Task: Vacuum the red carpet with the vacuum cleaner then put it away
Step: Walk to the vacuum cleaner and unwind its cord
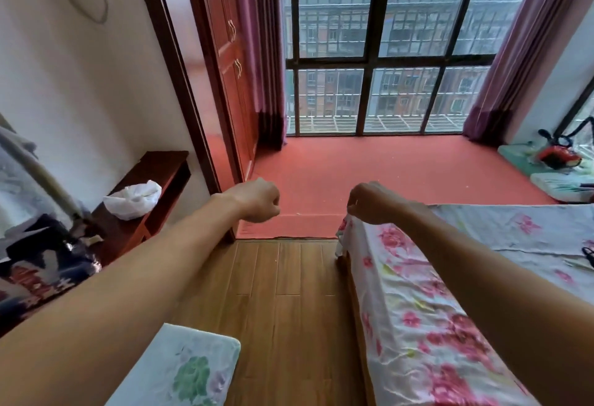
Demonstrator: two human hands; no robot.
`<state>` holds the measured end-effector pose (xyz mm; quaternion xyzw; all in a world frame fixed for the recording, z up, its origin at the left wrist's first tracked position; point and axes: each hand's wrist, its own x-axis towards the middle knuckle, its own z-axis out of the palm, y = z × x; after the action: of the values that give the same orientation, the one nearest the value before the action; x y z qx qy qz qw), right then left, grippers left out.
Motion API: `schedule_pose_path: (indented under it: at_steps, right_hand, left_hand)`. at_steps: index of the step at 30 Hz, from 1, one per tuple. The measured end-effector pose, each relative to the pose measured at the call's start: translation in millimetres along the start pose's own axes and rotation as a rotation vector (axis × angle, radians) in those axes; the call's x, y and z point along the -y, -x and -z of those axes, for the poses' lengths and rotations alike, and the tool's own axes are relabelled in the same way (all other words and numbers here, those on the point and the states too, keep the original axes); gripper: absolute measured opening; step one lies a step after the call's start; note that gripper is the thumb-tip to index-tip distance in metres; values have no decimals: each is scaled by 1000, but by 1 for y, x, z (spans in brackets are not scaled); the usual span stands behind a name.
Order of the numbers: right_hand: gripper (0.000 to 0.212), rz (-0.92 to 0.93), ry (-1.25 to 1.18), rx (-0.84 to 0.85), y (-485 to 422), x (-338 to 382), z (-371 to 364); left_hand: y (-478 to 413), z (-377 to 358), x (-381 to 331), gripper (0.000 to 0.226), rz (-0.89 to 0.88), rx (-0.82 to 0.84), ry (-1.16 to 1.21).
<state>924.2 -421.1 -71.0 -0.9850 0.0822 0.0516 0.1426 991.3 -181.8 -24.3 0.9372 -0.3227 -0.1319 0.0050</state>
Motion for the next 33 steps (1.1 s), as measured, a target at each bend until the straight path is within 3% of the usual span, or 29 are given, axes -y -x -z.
schedule_pose_path:
  at_steps: [11,20,33]
  right_hand:
    - [21,32,31,55,-202,-19,-15]
    - [24,-109,78,-14,-365,-28,28]
    - [27,-212,-18,-10,-561,-119,60]
  left_hand:
    - [-175,6,96,21,52,83,-16]
    - [-355,70,175,24,-71,88,-27]
    - [-594,115,177,24,-178,157,17]
